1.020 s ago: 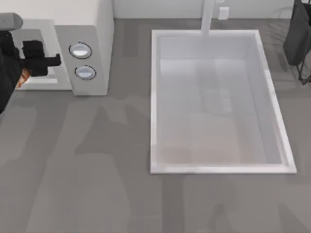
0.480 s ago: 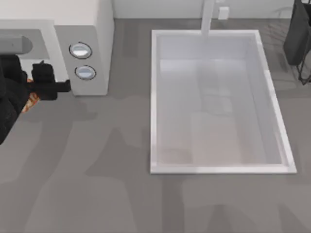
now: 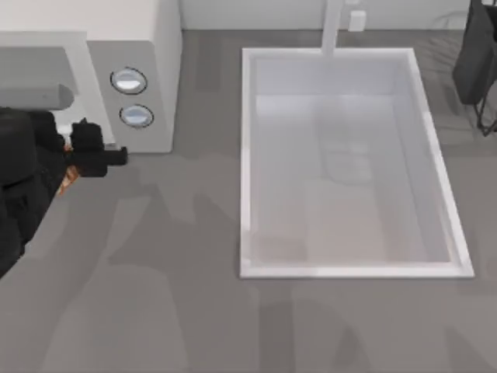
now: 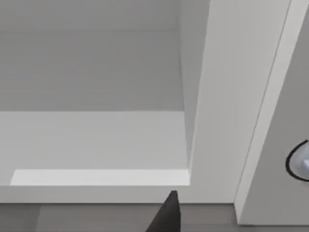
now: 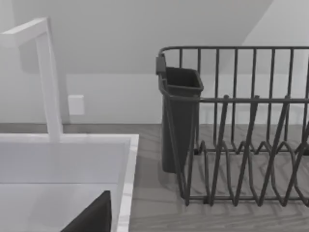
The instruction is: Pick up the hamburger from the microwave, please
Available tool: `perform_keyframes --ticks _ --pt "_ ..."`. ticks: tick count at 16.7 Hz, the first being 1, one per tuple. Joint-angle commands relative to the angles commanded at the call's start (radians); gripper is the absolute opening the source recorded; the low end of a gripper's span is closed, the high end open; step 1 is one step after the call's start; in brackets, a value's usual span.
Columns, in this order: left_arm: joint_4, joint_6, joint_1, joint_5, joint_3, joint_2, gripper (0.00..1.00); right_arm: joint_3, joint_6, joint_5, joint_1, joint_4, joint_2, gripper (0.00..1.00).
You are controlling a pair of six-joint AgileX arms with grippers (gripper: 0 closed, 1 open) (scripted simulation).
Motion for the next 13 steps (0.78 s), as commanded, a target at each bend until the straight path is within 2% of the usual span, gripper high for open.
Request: perform_keyframes --ticks 7,10,13 --pt "0.536 0.001 -0.002 0.006 -0.116 0.372 0.0 0.0 0.0 0.0 0.0 0.0 0.0 1.0" --pt "0.66 0.002 0.0 0.01 -0.156 0.468 0.0 0.0 0.0 0.0 0.0 0.0 0.0 1.0" --pt "0.69 0.002 0.0 0.011 -0.167 0.494 0.0 0.0 0.0 0.0 0.0 0.0 0.0 1.0"
